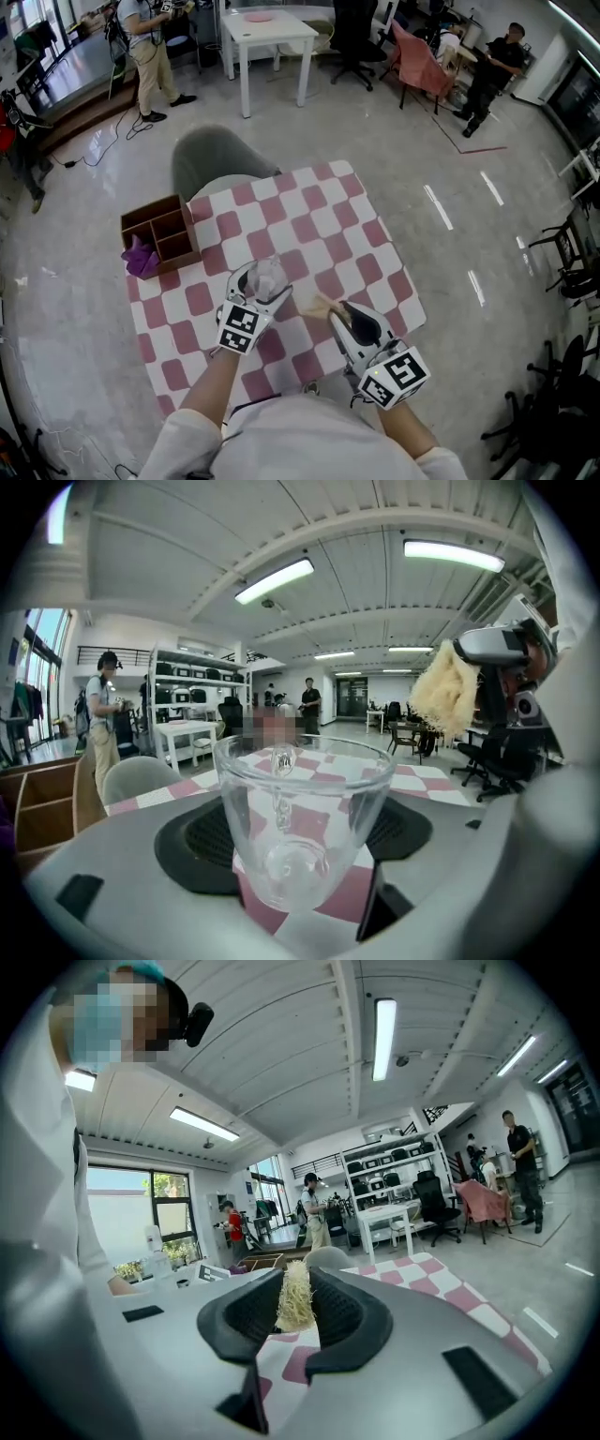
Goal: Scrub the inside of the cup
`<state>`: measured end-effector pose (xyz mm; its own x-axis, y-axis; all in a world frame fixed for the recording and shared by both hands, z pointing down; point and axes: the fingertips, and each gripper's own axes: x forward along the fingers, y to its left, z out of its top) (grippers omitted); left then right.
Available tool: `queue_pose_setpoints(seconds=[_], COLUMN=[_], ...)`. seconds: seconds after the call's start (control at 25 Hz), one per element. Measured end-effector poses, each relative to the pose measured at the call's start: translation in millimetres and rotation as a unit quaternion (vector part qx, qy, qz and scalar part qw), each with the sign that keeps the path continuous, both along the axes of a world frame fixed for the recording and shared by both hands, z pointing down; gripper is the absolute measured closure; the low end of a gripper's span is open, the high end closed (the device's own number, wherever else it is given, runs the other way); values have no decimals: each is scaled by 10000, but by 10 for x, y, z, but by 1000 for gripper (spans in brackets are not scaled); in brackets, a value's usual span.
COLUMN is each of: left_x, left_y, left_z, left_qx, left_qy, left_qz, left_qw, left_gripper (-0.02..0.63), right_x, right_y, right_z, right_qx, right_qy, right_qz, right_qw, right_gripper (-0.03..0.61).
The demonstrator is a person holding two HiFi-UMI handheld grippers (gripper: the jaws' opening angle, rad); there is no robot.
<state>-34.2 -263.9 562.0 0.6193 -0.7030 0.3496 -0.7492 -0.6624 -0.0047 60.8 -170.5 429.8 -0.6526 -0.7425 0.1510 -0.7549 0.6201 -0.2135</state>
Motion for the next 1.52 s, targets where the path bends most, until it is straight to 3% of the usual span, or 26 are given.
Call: queue_pose_setpoints(seconds=[0.36,0.68,1.52], left_x=[-40,-28,-58], left_y=[-237,-272,-200], left_z=[415,461,600], left_qx=[-371,-211,-448], left_qy=[349,452,262], left_qz=[-255,-225,-288], left_qw=[9984,9985,9982], left_gripper=[242,242,242], right_x=[116,116,43], right_y=[-17,-22,105], right_z=[203,309,267], right_qx=[-315,-501,-434], right_qy=[169,226,155], right_qz=[248,317,64], right_qw=[9991,9980,9989], right_gripper=[479,479,479])
